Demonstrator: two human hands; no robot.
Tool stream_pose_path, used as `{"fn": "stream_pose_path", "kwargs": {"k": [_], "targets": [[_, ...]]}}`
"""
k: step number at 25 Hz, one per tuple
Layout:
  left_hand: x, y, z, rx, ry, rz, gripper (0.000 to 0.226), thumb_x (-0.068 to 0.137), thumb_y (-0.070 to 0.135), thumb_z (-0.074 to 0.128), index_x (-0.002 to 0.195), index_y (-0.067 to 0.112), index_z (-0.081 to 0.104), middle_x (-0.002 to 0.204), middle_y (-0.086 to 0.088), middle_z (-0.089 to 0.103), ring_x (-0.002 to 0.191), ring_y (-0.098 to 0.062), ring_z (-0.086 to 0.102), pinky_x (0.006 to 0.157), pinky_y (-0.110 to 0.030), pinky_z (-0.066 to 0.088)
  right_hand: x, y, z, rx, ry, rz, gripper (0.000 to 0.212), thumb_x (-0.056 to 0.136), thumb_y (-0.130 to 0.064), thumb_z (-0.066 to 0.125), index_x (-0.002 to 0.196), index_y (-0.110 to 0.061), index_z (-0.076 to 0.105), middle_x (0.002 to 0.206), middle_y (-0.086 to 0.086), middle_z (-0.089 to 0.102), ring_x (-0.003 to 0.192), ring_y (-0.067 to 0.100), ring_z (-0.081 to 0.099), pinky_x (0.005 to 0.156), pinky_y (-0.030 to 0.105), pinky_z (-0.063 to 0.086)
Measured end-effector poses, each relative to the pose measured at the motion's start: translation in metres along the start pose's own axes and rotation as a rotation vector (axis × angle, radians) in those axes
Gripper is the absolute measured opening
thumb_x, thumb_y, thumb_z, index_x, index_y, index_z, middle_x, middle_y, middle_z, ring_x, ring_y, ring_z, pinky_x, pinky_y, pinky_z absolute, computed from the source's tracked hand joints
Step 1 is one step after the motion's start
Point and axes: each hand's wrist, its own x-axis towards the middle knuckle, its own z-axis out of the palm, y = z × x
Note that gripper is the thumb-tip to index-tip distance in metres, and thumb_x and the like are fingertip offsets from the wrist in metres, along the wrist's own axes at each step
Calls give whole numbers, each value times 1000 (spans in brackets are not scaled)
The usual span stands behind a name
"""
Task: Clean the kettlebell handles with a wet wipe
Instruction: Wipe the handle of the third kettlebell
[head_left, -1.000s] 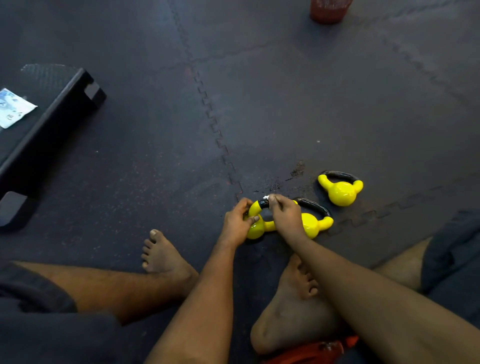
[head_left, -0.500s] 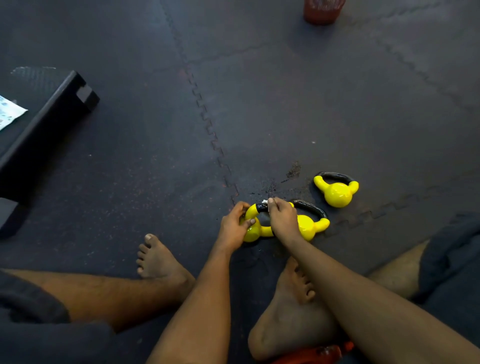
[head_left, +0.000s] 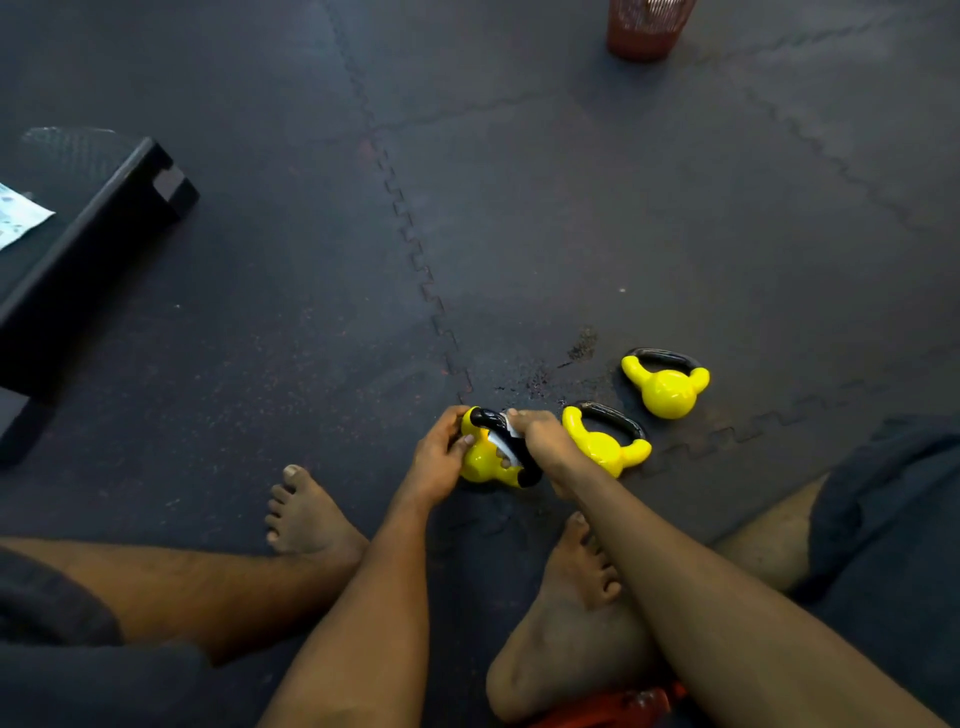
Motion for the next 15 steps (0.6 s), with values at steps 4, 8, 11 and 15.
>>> {"fn": "stream_pose_path", "kwargs": {"k": [4,8,11,15], "targets": [[3,-4,0,-15,-9,-22,37,84,18,53,111,42,58,119,-3,65,117,-24,58,106,-45,44,-3,9,-3,10,-27,50,37,102,-26,45,76,-5,61,66,15,61,44,20,58,46,27,48],[3,-1,2,-6,-5,-48,39,88,10,55,120,32,57,120,-1,65,116,-21,58,105,-39,44,9,-4,8,-37,54,-6,37,102,-23,42,72,-6,56,64,16,61,44,24,56,48,29,46],[2,3,3,23,-3,-43,39,92,3,54,122,27,58,118,1,65,113,-18,59,100,-31,45,13,-4,12,-32,74,-36,36,102,-26,43,74,-8,58,65,16,62,52,29,57,56,35,49],[4,7,1,8,-34,-23,35,92,2,55,114,28,59,115,1,67,112,-17,61,99,-32,46,4,16,5,-62,108,-151,33,103,-31,42,91,-11,65,69,7,63,57,20,61,59,34,53]]}}
